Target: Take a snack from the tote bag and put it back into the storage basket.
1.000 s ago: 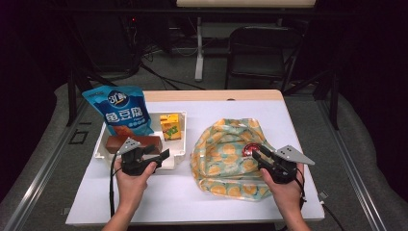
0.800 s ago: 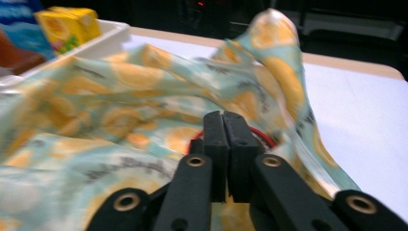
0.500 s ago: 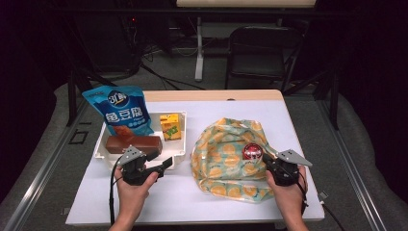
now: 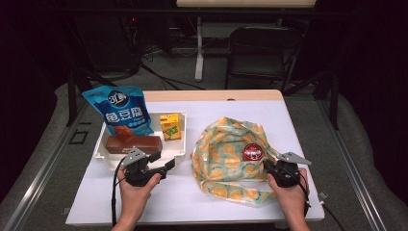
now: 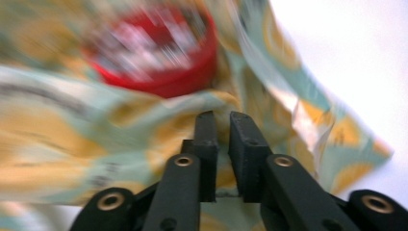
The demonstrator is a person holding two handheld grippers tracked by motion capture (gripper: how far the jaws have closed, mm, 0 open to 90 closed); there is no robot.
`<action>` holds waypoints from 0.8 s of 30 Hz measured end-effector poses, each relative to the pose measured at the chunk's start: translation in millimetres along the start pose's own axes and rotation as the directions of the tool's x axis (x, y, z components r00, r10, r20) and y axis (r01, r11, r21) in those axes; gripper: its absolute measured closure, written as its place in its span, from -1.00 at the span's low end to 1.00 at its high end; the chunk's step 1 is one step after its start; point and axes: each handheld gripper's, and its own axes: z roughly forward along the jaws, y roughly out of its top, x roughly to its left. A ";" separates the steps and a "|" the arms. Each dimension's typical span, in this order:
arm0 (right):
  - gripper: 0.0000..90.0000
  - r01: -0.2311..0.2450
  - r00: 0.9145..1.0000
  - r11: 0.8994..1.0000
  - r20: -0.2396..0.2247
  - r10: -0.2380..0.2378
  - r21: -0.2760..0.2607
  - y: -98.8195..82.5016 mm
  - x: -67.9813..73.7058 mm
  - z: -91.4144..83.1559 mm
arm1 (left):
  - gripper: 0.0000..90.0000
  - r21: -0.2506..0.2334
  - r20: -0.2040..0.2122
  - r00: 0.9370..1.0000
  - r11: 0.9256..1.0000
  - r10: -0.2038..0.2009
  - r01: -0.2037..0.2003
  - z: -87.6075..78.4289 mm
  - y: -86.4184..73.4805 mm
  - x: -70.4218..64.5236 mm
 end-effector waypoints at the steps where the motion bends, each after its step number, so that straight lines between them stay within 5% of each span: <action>1: 0.75 0.008 1.000 0.999 -0.017 -0.008 -0.043 4.2 3.9 -6.4 | -0.33 0.001 0.000 1.000 1.000 0.000 0.000 -0.2 0.3 0.3; 6: 0.64 0.051 0.996 0.986 -0.059 -0.061 -0.156 23.8 19.9 -18.4 | -0.32 0.001 -0.003 1.000 1.000 -0.002 0.002 -0.1 0.6 -0.2; 8: 0.50 0.059 0.995 0.987 -0.075 -0.070 -0.149 29.3 24.4 -12.1 | -0.32 0.002 -0.001 1.000 1.000 0.000 0.000 0.4 0.7 -1.1; 14: -0.25 0.053 0.998 0.991 -0.013 -0.055 -0.122 36.7 31.1 11.6 | -0.32 0.004 -0.002 1.000 1.000 -0.004 0.004 0.4 0.4 0.1; 18: -0.45 0.046 0.999 0.995 0.023 -0.044 -0.089 38.1 30.0 22.9 | -0.32 0.004 0.003 1.000 1.000 -0.003 0.003 0.8 0.3 -0.3; 24: -0.56 0.036 0.999 0.996 -0.005 -0.037 -0.081 32.5 28.1 27.1 | -0.32 0.007 0.005 1.000 1.000 0.001 -0.001 1.1 0.2 -0.5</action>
